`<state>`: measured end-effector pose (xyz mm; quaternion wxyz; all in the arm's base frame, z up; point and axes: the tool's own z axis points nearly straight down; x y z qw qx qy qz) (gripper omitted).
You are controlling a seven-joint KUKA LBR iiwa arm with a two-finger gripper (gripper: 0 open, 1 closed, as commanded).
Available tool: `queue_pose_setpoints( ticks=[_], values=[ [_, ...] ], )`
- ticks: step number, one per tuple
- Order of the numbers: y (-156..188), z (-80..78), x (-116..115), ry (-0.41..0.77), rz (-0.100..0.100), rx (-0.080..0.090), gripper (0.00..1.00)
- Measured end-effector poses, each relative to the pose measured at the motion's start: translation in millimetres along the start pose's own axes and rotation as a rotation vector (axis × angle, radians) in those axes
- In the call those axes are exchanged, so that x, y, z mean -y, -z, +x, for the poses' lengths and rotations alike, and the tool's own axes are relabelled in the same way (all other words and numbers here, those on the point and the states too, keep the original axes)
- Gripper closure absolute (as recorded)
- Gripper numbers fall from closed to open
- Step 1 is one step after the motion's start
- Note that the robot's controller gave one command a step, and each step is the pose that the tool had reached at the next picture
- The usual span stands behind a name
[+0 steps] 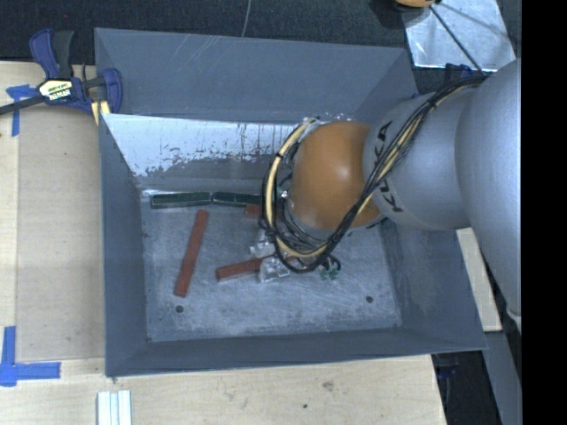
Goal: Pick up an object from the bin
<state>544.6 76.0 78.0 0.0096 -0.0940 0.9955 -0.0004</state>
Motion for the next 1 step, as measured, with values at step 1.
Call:
queue_pose_setpoints(
  ticks=[1],
  values=[
    [153.7,-23.4,-26.6,0.045,-0.003,-0.013,1.00]
  ],
)
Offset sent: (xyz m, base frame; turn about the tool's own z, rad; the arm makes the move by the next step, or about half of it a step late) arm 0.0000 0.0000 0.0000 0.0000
